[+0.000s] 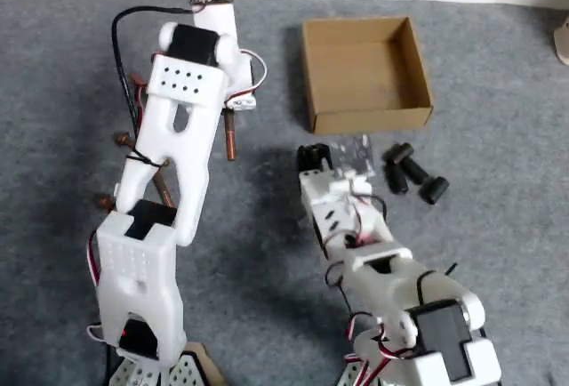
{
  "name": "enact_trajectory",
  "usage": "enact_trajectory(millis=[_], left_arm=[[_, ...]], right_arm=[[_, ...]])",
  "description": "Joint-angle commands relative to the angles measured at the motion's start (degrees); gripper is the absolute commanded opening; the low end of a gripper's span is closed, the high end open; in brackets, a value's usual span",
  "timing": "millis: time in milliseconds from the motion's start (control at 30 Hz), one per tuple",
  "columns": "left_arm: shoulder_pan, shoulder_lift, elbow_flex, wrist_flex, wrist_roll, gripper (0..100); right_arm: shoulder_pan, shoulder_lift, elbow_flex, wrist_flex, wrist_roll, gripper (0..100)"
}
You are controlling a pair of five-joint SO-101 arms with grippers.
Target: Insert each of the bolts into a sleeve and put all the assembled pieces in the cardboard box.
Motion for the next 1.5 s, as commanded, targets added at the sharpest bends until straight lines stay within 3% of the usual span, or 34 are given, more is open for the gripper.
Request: enact_trajectory(millis=[0, 267, 433, 667, 967, 1167, 1467], left_arm=[[-0.2, -4.4, 1.2, -3.3, -0.3, 0], [1.0, -10.1, 1.6, -2.2, -1.1, 0], [1.3, -11.0, 3.2, -3.7, -2.7, 0], [4.8, -11.8, 18.1, -24.7, -5.6, 0], [5.3, -20.3, 32.7, -43.3, -6.3, 0], [5.8, -32.3, 51.3, -60.4, 6.2, 0], [6.1, -44.1, 75.6, -83.5, 7.6, 0]], right_arm=[[-0.4, -2.9, 4.5, -17.8, -0.6, 0.5], [-0.9, -2.9, 8.9, -31.3, 5.7, 0.5], [-2.8, -2.8, 12.4, -32.9, 8.4, 0.5], [-5.1, -2.8, 12.7, -32.7, 8.6, 0.5], [-5.1, -2.8, 12.7, -32.7, 8.6, 0.5], [-6.1, -2.8, 12.7, -30.5, 8.6, 0.5], [-6.9, -2.8, 12.3, -28.1, 8.6, 0.5]])
